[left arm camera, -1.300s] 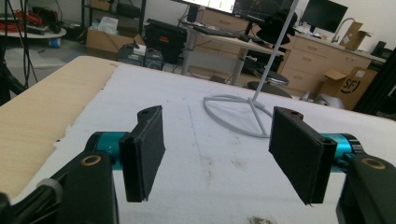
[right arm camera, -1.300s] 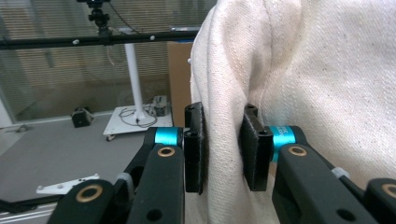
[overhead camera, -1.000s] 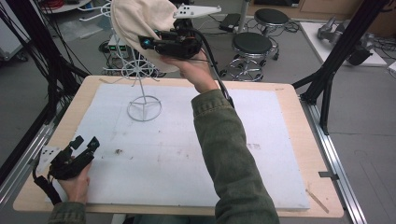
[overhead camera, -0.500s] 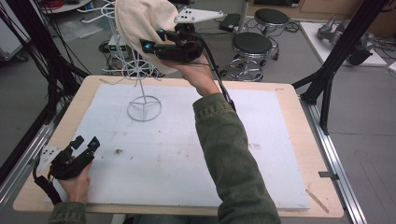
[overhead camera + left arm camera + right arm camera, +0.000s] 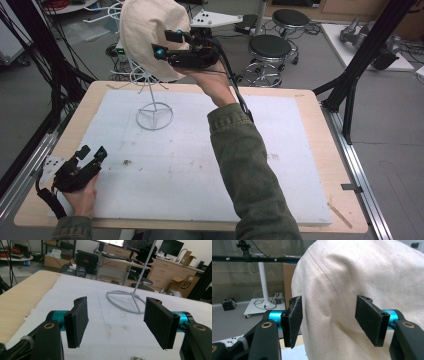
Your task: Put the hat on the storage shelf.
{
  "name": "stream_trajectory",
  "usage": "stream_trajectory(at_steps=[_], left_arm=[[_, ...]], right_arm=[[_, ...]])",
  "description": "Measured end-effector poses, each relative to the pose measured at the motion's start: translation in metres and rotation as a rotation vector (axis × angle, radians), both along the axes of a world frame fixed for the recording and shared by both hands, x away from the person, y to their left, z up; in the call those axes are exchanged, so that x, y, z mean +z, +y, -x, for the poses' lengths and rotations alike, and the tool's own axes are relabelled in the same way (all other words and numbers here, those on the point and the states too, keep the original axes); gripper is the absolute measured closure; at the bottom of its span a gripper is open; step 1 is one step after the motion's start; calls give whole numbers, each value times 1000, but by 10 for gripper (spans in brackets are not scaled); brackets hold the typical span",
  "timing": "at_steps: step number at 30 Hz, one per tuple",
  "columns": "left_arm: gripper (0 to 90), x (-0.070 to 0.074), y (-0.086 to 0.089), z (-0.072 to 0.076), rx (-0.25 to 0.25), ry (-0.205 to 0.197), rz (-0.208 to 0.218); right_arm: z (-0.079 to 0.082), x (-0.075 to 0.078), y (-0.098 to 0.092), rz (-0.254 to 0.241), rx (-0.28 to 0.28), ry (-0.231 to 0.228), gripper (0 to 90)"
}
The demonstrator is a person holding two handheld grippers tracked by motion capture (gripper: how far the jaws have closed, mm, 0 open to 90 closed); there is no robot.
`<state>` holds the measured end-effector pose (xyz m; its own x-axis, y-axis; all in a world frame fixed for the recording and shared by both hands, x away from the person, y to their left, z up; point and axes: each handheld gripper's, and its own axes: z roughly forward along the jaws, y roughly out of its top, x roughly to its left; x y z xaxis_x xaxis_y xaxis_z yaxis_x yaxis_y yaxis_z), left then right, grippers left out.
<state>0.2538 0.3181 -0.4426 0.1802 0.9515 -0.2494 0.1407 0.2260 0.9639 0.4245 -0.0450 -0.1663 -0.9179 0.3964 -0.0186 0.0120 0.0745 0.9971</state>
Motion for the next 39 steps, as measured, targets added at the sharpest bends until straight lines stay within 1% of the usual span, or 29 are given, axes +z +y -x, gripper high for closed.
stream_trajectory(at_steps=[2,7,8,9,10,12,13,16,17,18,19,21,22,24,25,26,27,29,30,31,32,34,35,37,38,39], left_arm=[[361,0,0,0,-3,-1,0],[362,0,-1,0,-8,-3,-2],[362,0,-1,0,-8,-3,-1],[361,0,-1,0,-8,-4,-1],[361,0,-1,0,-8,-4,-1],[362,0,-1,0,-8,-4,-1],[362,0,-1,0,-8,-3,2],[362,1,-1,0,-9,-5,0],[361,1,-1,0,-7,-5,0],[361,1,-1,1,-6,-7,1],[361,1,-1,1,-5,-8,1],[361,1,-1,1,-5,-8,-2],[361,1,-1,1,-5,-8,-3],[361,2,-3,1,-2,-11,-30],[361,2,-3,1,-2,-11,-30],[361,3,-5,2,-3,-17,-52],[361,3,-5,2,-3,-17,-52],[361,3,-8,2,-5,-21,-73],[361,3,-8,2,-5,-21,-73],[361,4,-9,2,-6,-22,-80],[361,4,-9,2,-6,-22,-80],[360,4,-10,3,-6,-27,-90],[360,4,-11,3,-7,-27,-93],[359,5,-12,3,-6,-27,-106],[359,5,-12,3,-3,-30,-114],[359,5,-13,4,1,-33,-129]], right_arm=[[0,0,-1,0,0,4,373],[3,1,-3,-7,-18,6,335],[4,0,-3,-10,-28,5,319],[7,-1,-5,-15,-46,8,275],[7,-1,-5,-15,-46,8,275],[9,-2,-9,-13,-77,12,232],[12,-5,-13,-22,-96,20,206],[15,-8,-19,-15,-109,19,192],[17,-9,-21,-7,-127,10,190],[23,-11,-28,7,-156,-7,179],[23,-11,-28,7,-156,-7,179],[28,-14,-37,2,-172,-13,175],[34,-16,-46,-2,-188,-15,168],[40,-19,-56,-6,-212,-28,159],[40,-19,-56,-6,-212,-28,159],[49,-23,-67,4,-244,-29,146],[54,-26,-73,2,-268,-45,146],[62,-33,-85,2,-294,-44,138],[62,-33,-85,2,-294,-44,138],[70,-40,-99,1,-317,-35,138],[70,-40,-99,1,-317,-35,138],[77,-47,-113,-5,-337,-37,137],[83,-53,-125,-7,-358,-27,136],[90,-59,-137,1,-381,-11,125],[90,-59,-137,1,-381,-11,125],[94,-63,-143,6,-392,-11,125]])
